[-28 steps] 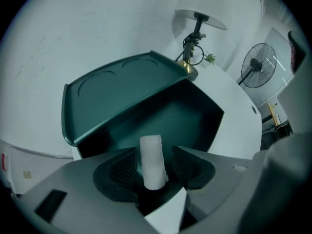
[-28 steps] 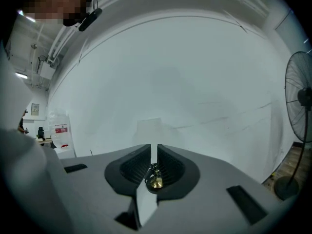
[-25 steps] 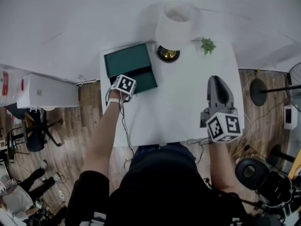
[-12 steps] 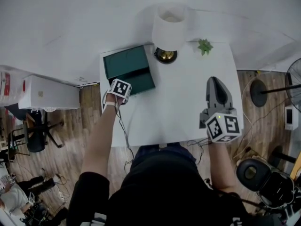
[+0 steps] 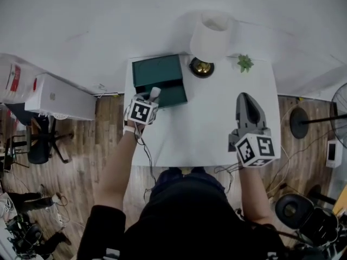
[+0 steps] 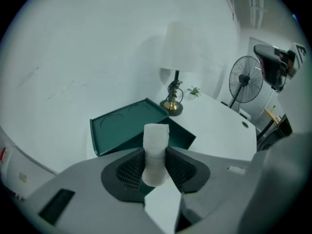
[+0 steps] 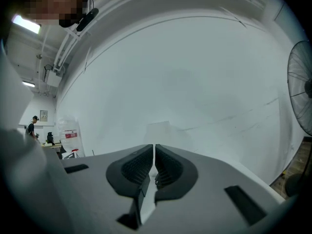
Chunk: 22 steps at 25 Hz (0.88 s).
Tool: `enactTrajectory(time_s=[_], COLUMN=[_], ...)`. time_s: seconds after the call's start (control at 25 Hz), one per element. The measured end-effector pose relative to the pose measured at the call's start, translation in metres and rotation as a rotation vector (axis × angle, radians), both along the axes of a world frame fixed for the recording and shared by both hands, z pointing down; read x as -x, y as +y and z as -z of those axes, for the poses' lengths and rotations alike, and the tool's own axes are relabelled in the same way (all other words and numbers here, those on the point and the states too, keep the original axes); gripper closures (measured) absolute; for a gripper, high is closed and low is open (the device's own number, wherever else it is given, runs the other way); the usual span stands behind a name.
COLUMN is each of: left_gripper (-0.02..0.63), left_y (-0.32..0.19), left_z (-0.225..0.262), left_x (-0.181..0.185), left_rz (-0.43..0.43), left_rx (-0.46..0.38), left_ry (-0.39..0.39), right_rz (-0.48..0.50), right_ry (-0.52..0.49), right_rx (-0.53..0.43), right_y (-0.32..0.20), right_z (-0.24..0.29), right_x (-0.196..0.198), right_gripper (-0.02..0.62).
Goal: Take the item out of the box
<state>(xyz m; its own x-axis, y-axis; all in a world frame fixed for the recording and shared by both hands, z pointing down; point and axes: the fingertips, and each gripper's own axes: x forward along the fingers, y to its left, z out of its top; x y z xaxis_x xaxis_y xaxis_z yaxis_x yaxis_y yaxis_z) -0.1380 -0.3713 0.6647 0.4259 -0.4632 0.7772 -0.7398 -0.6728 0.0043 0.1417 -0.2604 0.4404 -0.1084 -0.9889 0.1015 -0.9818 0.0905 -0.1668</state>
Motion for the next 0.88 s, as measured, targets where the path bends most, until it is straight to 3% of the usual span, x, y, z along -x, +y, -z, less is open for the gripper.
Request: enactTrajectory(time_s=[0.16,0.52,0.88], left_gripper=[0.477,0.477,0.477], left_y=[0.015,0.032,0.047], left_z=[0.033,0.153,0.24], left_x=[-0.002,-0.006,-0.007], left_rz=[0.026,0.029,0.053], left_rx=[-0.037,-0.281,-0.468], left_ry=[0.098,0.272,0.341], right_rz=[0.045,0.138,0.206], right_ry=[0.006,0.007,0.04], right_rx=[-0.012,-0.051,-0.095], right_y=[-0.007,-0.013,-0.014], right_z=[0.008,0.027,0.058], right_x=[0.021,0.065,0.087], right_gripper=[0.578,0.58,0.589])
